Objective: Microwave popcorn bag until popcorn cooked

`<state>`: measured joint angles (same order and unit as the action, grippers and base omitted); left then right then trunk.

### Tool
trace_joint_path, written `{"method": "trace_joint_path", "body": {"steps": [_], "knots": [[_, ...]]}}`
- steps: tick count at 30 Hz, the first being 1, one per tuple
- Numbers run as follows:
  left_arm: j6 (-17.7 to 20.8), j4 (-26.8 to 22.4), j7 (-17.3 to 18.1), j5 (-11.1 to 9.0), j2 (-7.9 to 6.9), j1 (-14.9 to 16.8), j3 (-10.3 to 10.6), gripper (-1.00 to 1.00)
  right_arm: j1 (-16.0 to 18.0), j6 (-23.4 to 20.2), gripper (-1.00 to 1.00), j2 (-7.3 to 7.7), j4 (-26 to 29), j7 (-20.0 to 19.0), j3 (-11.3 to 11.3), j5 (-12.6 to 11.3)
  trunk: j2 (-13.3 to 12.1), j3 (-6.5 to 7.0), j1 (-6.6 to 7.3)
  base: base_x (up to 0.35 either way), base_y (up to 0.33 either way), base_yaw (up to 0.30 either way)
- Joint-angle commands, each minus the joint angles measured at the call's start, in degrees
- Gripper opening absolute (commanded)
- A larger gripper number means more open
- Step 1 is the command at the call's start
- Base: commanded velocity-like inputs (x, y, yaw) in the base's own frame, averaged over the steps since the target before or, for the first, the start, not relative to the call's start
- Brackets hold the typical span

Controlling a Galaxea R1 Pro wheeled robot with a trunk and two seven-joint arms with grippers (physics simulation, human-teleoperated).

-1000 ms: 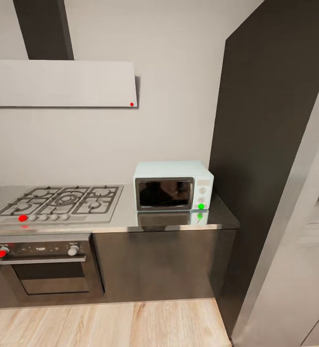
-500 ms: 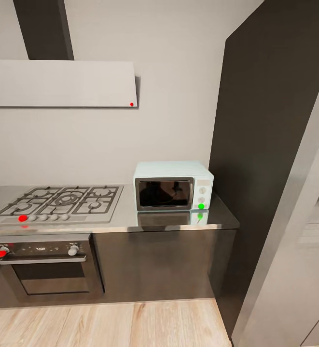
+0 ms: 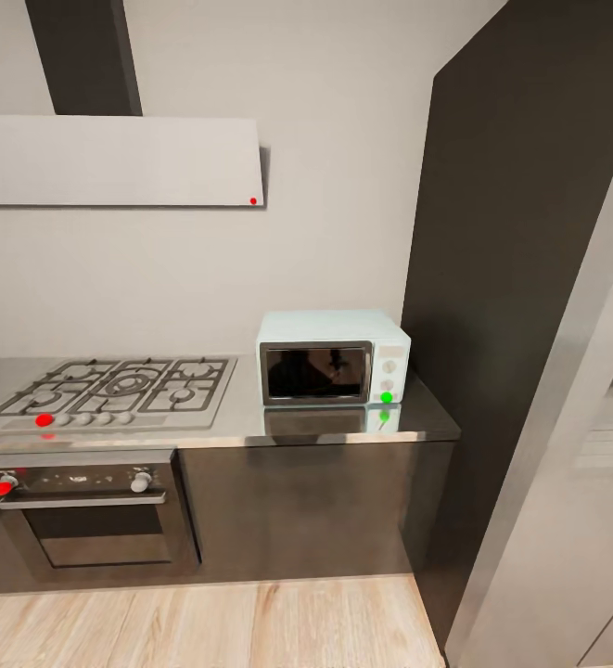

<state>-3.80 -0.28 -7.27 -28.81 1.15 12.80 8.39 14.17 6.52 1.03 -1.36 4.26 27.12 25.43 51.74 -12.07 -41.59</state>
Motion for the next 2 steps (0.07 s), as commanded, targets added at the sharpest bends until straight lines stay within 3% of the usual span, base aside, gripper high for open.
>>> {"method": "trace_joint_path", "body": {"steps": [1,2], "knots": [[-0.16,0.02,-0.2,-0.46,0.04,0.04,0.49,1.0,0.07,0.23,-1.0,-0.02,-0.19,0.23,0.28,0.73,0.05,-0.08,-0.01,0.0,0.0,0.0],[-0.16,0.02,-0.2,-0.46,0.06,0.04,0.49,1.0,0.07,0.19,-1.0,-0.06,-0.22,0.23,0.19,0.8,0.05,-0.08,-0.01,0.0,0.0,0.0]]}}
